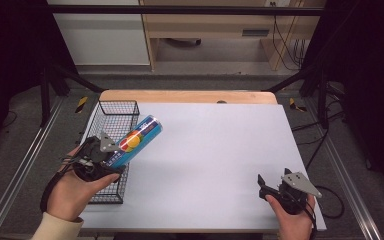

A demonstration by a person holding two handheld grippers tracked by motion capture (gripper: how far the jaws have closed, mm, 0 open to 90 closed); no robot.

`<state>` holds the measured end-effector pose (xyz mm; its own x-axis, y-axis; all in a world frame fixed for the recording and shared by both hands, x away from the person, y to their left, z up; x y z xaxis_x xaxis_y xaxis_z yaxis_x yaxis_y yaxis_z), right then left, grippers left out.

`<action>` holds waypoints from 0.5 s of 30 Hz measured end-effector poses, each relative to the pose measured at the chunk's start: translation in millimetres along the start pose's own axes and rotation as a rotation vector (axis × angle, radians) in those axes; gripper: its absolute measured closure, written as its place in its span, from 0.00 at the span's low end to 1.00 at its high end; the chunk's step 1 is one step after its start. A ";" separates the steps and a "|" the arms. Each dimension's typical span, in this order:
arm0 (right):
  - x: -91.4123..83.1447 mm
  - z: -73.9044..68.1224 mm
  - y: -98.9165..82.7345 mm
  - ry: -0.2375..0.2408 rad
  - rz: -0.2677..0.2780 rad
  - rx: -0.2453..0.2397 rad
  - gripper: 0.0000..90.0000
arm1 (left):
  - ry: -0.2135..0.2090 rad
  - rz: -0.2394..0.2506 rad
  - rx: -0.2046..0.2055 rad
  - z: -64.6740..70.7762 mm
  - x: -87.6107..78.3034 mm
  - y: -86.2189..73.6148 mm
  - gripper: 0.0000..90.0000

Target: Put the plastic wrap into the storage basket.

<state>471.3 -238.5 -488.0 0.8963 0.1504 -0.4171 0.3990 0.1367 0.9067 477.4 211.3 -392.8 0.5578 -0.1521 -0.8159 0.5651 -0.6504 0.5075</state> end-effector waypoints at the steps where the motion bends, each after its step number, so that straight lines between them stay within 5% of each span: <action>1: 0.0 0.0 0.0 0.000 0.000 0.000 0.13 | 0.000 0.000 0.000 0.0 0.0 0.0 0.36; 15: 0.8 -0.4 -0.9 -0.001 -0.005 0.000 0.13 | 0.044 -0.024 -0.040 -20.8 -1.0 -18.0 0.36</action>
<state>471.6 -238.1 -489.2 0.8944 0.1492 -0.4218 0.4036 0.1376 0.9045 479.3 238.6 -395.4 0.5696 -0.1032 -0.8154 0.6019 -0.6232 0.4994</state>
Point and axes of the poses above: each handheld gripper's, and its own axes: x roughly forward along the jaws, y roughly out of its top, z roughly to its right, the point moved 10 cm from there along x, roughly forward along the jaws, and after that the axes turned 1 degree about -x, right-handed, at the moved point
